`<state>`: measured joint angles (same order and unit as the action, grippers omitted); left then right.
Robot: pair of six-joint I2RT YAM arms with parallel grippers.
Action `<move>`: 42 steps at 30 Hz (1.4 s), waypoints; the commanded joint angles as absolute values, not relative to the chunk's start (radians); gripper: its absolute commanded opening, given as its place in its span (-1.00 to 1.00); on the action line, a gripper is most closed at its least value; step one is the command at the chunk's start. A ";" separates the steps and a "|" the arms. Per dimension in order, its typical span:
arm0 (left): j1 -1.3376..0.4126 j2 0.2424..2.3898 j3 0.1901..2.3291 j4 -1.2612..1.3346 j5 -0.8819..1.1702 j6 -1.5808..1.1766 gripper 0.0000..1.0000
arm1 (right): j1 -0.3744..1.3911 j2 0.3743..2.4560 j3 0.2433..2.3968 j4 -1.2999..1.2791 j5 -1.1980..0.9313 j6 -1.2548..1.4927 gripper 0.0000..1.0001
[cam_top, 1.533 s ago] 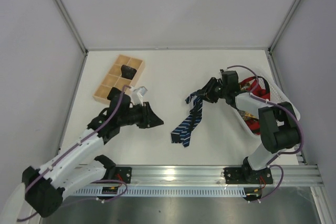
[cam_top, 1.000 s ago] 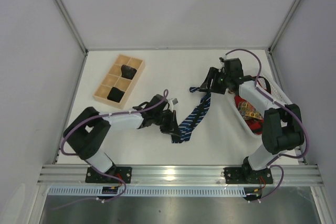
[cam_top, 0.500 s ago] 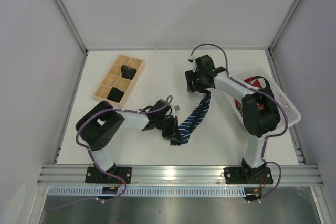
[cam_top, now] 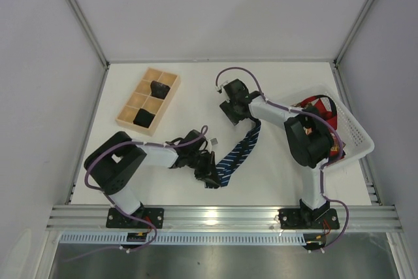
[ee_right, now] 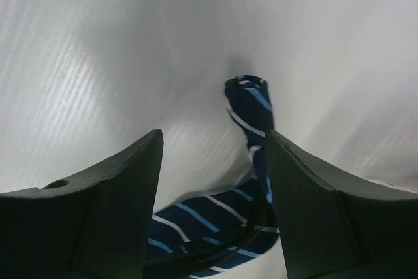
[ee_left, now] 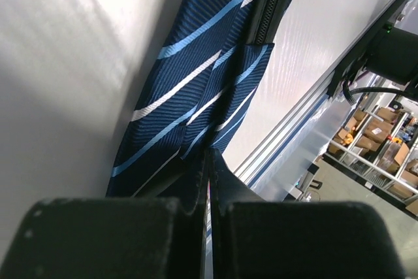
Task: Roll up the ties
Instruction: Flatten the tie
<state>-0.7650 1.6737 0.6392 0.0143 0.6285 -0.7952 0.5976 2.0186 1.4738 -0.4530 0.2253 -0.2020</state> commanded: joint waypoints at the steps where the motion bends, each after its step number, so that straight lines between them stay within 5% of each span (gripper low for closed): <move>1: -0.752 1.655 0.589 -0.029 0.557 -0.775 -0.99 | 0.618 1.938 1.454 -0.410 0.333 -0.278 0.38; 14: -0.735 1.620 0.549 -0.038 0.568 -0.775 -0.99 | 0.558 2.078 1.515 -0.393 0.331 -0.224 0.35; 19: -0.703 1.589 0.499 -0.031 0.574 -0.775 -0.99 | 0.554 2.120 1.580 -0.431 0.299 -0.166 -0.08; 20: -0.687 1.582 0.477 -0.029 0.575 -0.776 -0.99 | 0.555 2.115 1.580 -0.423 0.287 -0.154 -0.45; 23: -0.648 1.563 0.433 -0.028 0.584 -0.781 -0.99 | 0.560 2.073 1.582 -0.394 0.215 -0.089 -0.97; 24: -0.635 1.548 0.422 -0.031 0.586 -0.782 -0.99 | 0.557 2.057 1.577 -0.361 0.193 -0.034 -1.00; 37: -0.546 1.284 0.391 -0.273 0.483 -0.747 -0.99 | 0.238 1.910 1.300 0.075 -0.319 0.549 -0.77; 42: -0.519 1.206 0.374 -0.328 0.456 -0.749 -0.99 | 0.222 1.893 1.262 0.022 -0.336 0.526 -0.06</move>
